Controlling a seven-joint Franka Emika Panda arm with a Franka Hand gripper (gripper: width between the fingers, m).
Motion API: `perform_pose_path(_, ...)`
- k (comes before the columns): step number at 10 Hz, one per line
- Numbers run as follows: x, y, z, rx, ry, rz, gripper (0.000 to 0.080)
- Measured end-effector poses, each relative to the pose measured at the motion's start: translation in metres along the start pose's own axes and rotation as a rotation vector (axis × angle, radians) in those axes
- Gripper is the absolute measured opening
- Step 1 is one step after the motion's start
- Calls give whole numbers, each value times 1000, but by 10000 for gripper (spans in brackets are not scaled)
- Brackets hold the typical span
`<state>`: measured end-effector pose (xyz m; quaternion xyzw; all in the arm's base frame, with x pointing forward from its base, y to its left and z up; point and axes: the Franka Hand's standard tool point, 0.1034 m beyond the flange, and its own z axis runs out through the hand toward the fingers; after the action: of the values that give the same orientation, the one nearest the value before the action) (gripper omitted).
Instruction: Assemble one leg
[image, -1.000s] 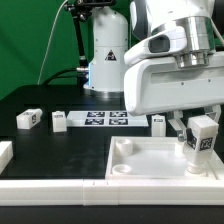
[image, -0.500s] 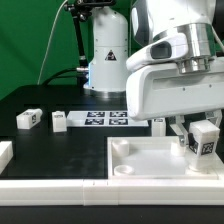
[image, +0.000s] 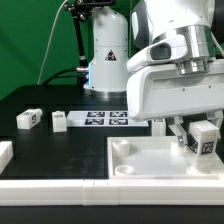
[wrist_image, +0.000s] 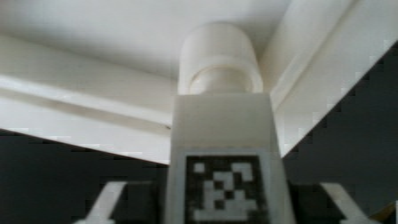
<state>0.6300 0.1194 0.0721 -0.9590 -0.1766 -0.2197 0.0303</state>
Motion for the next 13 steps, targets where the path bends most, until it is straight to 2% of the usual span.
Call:
perform_pose_path(2, 0, 0, 0, 0, 0, 0, 624)
perform_pose_path(8, 0, 0, 0, 0, 0, 0, 649)
perform_pose_path(11, 5, -1, -16, 13, -53, 1, 649)
perform_pose_path(13, 4, -1, -14, 12, -49, 1, 649)
